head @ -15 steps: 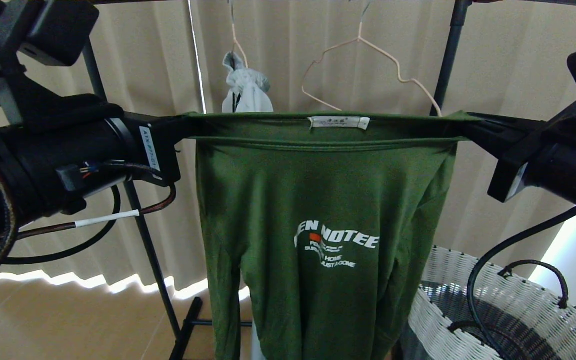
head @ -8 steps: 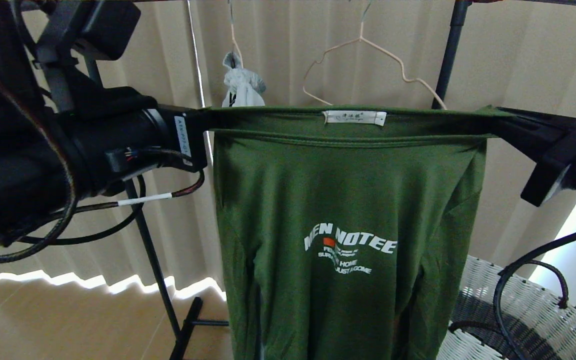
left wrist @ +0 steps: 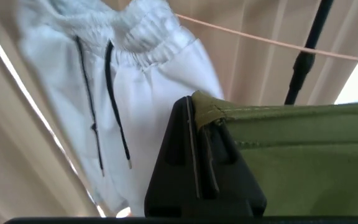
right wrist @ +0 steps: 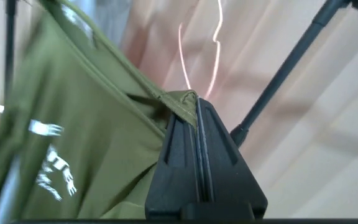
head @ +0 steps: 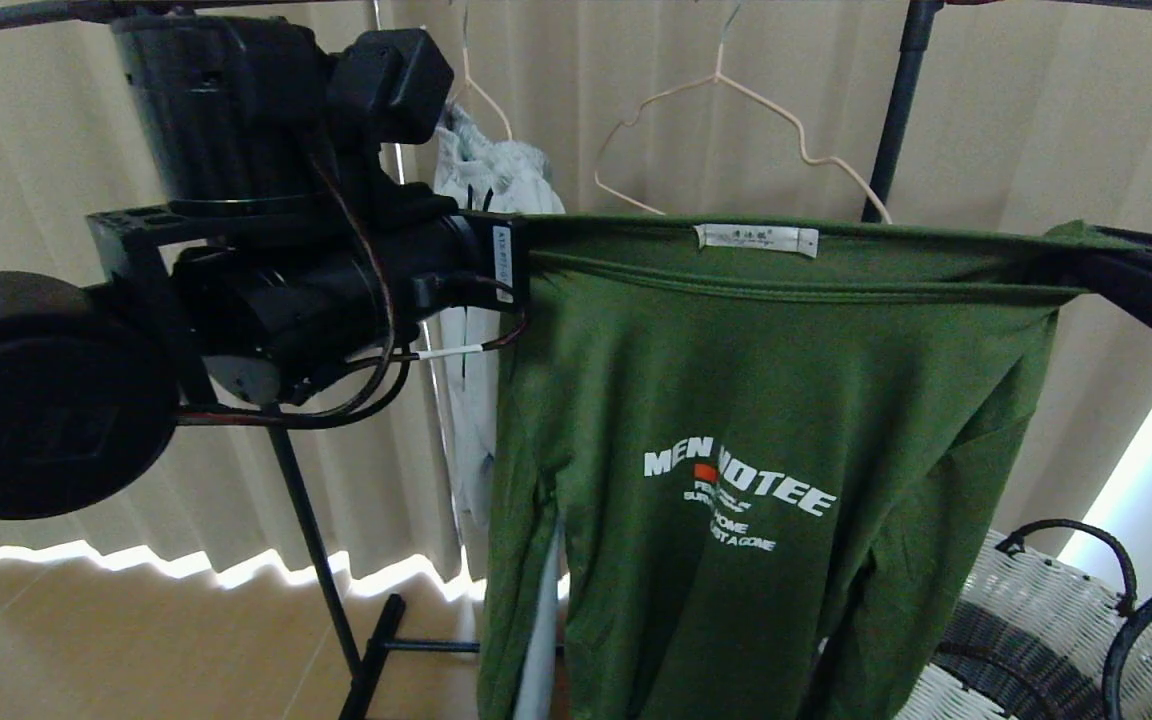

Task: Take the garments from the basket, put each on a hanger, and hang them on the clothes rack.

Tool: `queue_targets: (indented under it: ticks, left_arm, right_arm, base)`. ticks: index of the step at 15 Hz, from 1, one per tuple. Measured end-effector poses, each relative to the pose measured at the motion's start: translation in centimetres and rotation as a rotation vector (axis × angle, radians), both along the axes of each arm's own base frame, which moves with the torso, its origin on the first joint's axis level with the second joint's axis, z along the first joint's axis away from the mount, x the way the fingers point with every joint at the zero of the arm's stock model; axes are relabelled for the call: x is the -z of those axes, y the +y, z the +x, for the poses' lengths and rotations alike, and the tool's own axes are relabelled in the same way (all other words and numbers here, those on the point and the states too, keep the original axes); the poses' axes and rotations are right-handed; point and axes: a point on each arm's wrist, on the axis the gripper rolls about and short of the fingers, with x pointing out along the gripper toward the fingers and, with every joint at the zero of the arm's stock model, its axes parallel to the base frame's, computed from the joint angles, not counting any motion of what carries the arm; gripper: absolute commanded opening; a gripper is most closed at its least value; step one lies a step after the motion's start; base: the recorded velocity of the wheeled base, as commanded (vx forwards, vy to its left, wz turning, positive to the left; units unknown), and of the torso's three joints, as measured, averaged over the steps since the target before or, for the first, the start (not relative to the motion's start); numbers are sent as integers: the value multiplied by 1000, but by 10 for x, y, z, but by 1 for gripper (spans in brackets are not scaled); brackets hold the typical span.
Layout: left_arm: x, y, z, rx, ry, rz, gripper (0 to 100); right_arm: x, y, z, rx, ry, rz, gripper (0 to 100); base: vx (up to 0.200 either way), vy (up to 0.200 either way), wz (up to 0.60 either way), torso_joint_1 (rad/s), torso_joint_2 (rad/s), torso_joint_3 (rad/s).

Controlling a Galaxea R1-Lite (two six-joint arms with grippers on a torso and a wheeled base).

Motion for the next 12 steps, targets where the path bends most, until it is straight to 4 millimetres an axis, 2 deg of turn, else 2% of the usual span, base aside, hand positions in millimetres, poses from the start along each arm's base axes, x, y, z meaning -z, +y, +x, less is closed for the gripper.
queue_targets:
  ticks: [4,8,12]
  left_arm:
    - [11,-10,9,-3,12,8,0]
    - [13,-8,11,-36,17,14,0]
    - [13,1,-2,-45,21,23,0]
  right_arm:
    - [5,4,-6,-44,8,-6,0]
    - [7,5,-7,-49,15,-10,0]
    - [8,8,3,-32,30,-9,0]
  base:
    - [0,0,0,0,0,0]
    - [0,0,0,0,0,0]
    - [0,0,0,0,0,0]
